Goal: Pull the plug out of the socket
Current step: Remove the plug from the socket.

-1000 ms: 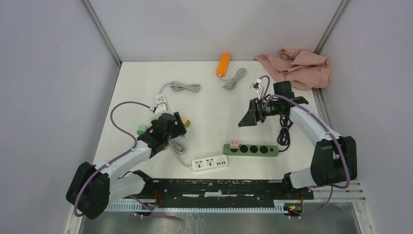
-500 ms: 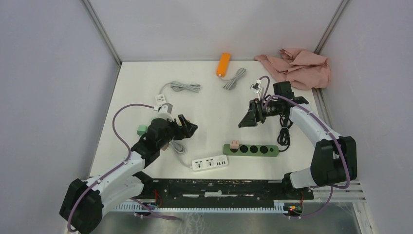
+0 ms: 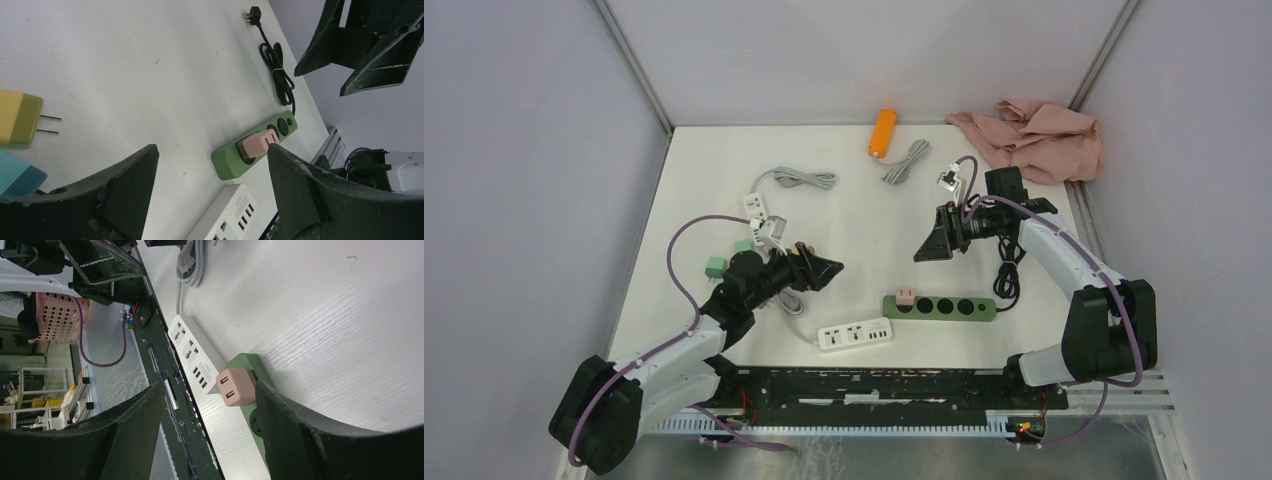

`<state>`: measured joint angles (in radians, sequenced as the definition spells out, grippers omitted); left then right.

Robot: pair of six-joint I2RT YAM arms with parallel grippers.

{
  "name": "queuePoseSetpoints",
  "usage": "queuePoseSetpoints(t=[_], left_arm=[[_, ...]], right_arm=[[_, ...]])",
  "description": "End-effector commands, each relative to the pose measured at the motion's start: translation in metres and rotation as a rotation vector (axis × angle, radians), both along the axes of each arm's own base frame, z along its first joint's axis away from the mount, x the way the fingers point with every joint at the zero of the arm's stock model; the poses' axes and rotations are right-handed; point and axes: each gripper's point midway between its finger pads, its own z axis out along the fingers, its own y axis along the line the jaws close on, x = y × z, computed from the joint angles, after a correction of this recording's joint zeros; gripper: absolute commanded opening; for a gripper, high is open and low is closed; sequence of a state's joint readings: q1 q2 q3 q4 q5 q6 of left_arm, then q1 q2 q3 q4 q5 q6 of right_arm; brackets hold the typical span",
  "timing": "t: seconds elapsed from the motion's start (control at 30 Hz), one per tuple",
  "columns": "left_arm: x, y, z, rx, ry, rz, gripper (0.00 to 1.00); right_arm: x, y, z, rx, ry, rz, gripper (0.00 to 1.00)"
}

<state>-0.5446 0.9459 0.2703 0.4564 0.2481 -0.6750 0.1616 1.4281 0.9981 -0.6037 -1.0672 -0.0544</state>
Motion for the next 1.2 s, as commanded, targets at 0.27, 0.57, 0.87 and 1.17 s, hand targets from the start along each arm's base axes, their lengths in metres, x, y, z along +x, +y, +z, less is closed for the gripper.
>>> queuePoseSetpoints(t=[0.27,0.57,0.87,1.17], left_arm=[[-0.008,-0.008,0.033,-0.101,-0.118,-0.068,0.87],[-0.012,-0.01,0.035,-0.128,-0.131,-0.086,0.87],[-0.016,-0.012,0.036,-0.148,-0.139,-0.103,0.88],[-0.021,-0.022,0.033,-0.156,-0.144,-0.142,0.88]], right_arm=[[0.005,0.001,0.014,0.019,-0.067,0.015,0.72],[0.005,0.002,0.014,0.022,-0.069,0.018,0.72],[0.005,0.002,0.013,0.024,-0.069,0.02,0.72],[0.005,0.002,0.012,0.026,-0.066,0.022,0.72]])
